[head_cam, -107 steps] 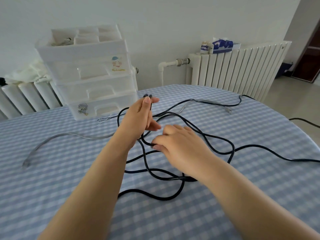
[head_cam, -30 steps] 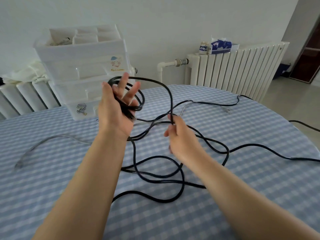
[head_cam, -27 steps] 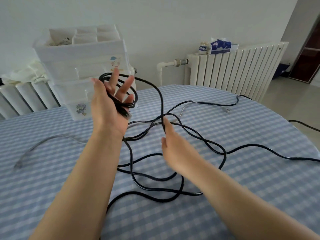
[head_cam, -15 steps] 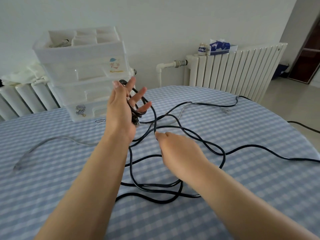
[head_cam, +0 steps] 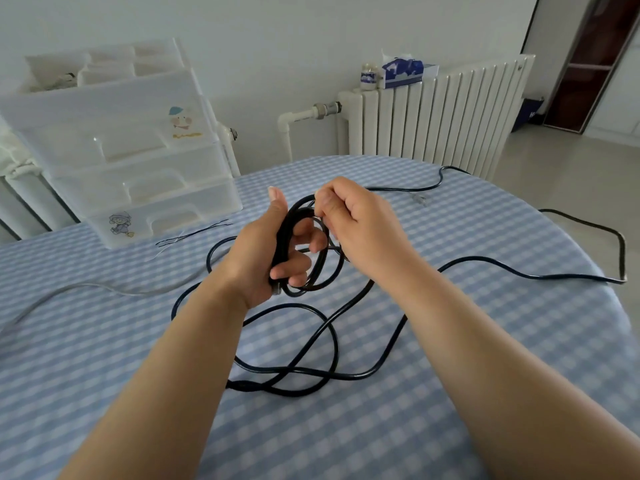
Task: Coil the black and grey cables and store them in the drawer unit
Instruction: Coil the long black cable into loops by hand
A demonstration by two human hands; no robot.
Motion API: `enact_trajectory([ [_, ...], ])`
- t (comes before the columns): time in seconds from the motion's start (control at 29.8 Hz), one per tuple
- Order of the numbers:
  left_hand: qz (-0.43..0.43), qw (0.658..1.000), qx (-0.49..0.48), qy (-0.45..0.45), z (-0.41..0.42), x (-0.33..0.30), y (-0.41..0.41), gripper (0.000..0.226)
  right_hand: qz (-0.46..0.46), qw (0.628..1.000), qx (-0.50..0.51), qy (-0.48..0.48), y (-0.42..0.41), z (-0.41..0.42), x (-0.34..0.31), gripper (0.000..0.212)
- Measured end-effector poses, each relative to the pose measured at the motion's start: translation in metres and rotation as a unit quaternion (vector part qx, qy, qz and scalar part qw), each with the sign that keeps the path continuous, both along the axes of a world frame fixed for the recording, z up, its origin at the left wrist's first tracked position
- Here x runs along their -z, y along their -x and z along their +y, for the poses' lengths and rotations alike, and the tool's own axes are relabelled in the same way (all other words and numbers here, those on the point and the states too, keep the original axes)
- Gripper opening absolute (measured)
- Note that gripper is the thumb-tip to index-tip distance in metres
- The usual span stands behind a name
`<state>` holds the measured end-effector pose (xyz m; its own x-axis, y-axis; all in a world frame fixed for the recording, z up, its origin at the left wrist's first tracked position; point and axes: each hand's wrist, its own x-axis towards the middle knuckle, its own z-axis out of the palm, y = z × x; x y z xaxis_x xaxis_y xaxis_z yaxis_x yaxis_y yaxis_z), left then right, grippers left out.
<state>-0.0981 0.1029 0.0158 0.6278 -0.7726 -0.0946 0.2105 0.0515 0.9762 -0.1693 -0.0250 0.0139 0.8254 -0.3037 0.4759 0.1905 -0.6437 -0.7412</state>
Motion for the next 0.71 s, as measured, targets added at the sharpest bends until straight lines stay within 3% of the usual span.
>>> enact_trajectory([
  [0.24,0.105,0.99,0.076,0.046,0.005,0.004,-0.009,0.054,0.009,0.995,0.081,0.051,-0.01,-0.006,0.009,0.037],
  [0.3,0.131,0.984,0.101,0.072,0.007,0.004,-0.011,0.05,0.016,0.998,0.058,-0.001,-0.013,-0.006,0.01,0.038],
  [0.44,0.136,0.982,0.105,0.074,0.01,0.003,-0.013,0.038,0.094,0.965,-0.056,-0.236,-0.012,-0.001,0.008,0.042],
  [0.57,0.087,0.995,0.041,0.026,0.009,-0.002,-0.009,0.034,0.096,0.963,-0.07,-0.241,-0.01,0.002,0.008,0.045],
  [0.71,0.069,0.997,-0.01,0.032,0.005,-0.003,-0.005,0.041,0.028,0.966,-0.032,-0.254,-0.012,0.006,0.01,0.03],
])
